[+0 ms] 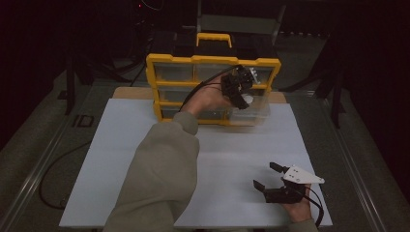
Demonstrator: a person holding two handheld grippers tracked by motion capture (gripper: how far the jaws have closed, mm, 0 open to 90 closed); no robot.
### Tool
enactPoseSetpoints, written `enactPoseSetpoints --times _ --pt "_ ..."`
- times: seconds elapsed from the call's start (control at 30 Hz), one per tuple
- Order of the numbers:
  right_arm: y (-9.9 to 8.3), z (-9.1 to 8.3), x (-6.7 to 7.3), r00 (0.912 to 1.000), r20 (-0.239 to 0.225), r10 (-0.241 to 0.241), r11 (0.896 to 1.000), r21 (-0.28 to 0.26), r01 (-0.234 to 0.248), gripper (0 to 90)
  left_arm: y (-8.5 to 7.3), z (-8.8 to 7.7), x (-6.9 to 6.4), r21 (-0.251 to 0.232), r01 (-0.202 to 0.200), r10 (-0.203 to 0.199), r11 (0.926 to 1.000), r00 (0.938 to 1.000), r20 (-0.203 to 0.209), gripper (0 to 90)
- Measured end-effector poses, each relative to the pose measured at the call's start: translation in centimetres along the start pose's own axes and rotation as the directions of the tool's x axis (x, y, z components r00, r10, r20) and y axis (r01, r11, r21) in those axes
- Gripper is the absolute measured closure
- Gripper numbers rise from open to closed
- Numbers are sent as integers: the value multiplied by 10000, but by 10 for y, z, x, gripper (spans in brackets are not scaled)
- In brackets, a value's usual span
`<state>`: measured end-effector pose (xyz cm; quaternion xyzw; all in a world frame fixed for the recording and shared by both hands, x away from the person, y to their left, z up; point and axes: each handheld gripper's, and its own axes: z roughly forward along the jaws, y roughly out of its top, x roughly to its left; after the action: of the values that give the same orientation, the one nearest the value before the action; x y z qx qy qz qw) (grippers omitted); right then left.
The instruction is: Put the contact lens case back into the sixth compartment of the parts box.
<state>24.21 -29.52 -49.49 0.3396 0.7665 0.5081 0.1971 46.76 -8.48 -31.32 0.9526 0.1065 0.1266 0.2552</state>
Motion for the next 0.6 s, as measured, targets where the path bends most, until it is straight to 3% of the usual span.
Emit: enactPoseSetpoints --times 0.13,0.3,0.43,0.6 --pt "0 0 0 10000 7 -4 10000 -4 4 77 1 -3 -1 -226 152 -157 9996 9996 -236 403" --pt "0 0 0 10000 11 -5 10000 -7 5 77 0 -11 -2 -447 335 -368 9984 9965 -748 166" --pt "0 0 0 10000 19 -27 10000 -3 27 77 -4 -18 -1 -457 573 -611 9973 9946 -844 50" --pt "0 0 1 10000 7 -20 10000 21 20 77 -15 -30 4 -382 719 -752 9967 9929 -924 2"
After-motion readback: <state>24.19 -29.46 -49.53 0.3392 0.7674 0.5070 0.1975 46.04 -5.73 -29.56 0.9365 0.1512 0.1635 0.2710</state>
